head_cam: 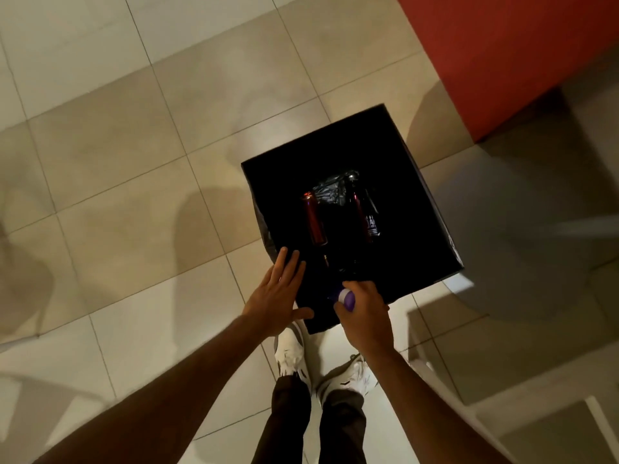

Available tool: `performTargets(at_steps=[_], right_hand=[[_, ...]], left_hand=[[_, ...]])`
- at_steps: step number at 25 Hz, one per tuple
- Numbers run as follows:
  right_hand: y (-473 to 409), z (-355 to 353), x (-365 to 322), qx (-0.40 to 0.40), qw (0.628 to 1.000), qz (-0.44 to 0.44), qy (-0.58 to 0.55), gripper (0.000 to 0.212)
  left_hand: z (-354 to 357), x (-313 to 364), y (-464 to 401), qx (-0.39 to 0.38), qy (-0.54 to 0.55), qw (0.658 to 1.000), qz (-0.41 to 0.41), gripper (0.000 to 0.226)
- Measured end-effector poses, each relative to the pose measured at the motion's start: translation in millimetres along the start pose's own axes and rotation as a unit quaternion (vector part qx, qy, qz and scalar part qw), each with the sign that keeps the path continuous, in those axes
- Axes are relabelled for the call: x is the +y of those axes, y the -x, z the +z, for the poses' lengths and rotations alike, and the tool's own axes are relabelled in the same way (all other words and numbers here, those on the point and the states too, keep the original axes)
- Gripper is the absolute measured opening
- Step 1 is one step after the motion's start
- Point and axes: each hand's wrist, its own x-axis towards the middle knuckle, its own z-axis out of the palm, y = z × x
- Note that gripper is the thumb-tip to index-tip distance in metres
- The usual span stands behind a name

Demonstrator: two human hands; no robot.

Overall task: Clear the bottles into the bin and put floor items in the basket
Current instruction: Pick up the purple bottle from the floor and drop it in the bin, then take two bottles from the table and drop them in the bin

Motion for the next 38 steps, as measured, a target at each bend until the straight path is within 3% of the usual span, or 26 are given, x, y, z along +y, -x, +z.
performTargets(at_steps=[7,10,15,21,29,38], right_hand=[[5,-12,2,-0.049,0.999,-0.014,-0.012,0.047],[13,-40,0,-0.032,0.999,-0.013,-0.017,0.047],[74,-120,-33,-0.028,0.999,-0.020,-0.028,0.051],[186,-247,-100,0.039,0.995,-0.088,0.003,0.054],[308,-321,-138,0.163,0.979,-0.119,-0.017,0.053],[423,-278,-139,0.311,0.939,0.033,-0.142,0.059]], left_hand=[[-7,2,2,-0.024,0.020,0.999,-0.010,0.112],[-37,3,7,-0.014,0.056,0.998,-0.028,0.106],[-130,23,57,0.036,0.119,0.991,-0.039,0.099],[-278,84,150,0.103,0.141,0.985,0.003,0.097],[-390,156,221,0.151,0.216,0.956,0.129,0.102],[-427,176,259,0.102,0.179,0.923,0.326,0.095]])
